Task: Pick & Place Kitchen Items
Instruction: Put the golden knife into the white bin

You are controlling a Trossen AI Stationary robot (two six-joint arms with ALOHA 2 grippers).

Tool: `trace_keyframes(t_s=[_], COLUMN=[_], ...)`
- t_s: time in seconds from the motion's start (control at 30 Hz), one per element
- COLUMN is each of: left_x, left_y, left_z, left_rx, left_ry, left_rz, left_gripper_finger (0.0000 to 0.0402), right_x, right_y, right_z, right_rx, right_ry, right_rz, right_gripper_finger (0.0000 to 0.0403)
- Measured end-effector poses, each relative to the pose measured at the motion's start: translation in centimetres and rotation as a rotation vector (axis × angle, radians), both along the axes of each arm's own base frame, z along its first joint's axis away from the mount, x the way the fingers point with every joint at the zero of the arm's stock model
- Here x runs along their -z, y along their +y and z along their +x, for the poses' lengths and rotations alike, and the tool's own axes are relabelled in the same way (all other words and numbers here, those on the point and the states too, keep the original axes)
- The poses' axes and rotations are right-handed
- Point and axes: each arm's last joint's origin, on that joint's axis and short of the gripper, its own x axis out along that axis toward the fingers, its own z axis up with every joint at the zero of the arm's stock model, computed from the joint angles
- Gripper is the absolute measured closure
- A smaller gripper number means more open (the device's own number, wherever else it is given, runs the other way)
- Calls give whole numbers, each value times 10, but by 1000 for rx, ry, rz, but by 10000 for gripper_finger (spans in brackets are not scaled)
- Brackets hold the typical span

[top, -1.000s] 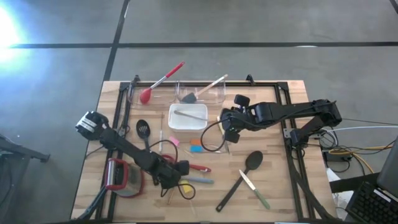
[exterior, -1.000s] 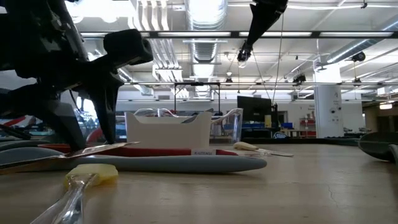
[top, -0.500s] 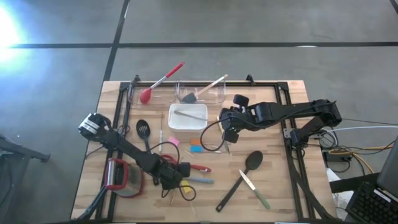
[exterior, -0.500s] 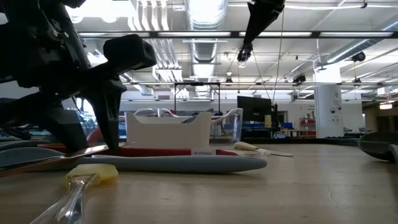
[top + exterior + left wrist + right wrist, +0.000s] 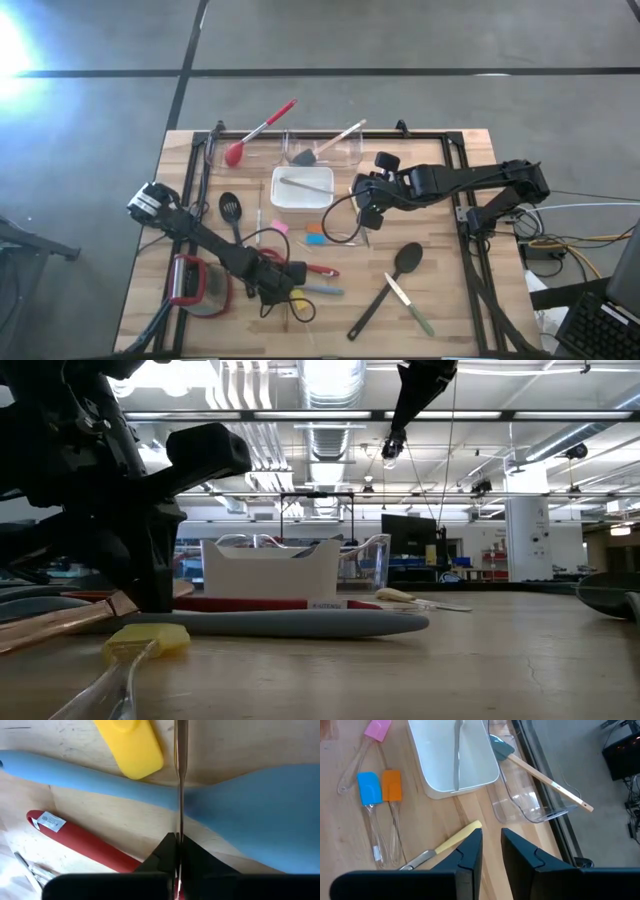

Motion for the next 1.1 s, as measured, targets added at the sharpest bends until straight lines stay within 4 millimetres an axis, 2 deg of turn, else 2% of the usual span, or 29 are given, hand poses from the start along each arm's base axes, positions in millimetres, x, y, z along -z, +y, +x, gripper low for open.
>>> trace_keyframes(t_s=[0.3,0.67,0.9,1.1], left_x=[-8,-65,-93,-104], left_y=[2,8,36,72], left_z=[-3,-9,-11,-17], left_rx=[-5,-178,-444,-636], left_ry=[-11,-157,-319,-453], left_rz=[-3,-200,-369,-348], left_gripper_finger=[397,399,399,399], right_x=[0,0,0,0], right_y=[0,0,0,0], right_z=[0,0,0,0], right_rx=[0,1,3,2], right_ry=[-2,-3,-4,-3], right_rz=[0,1,2,2], right_gripper_finger=[339,339,339,339])
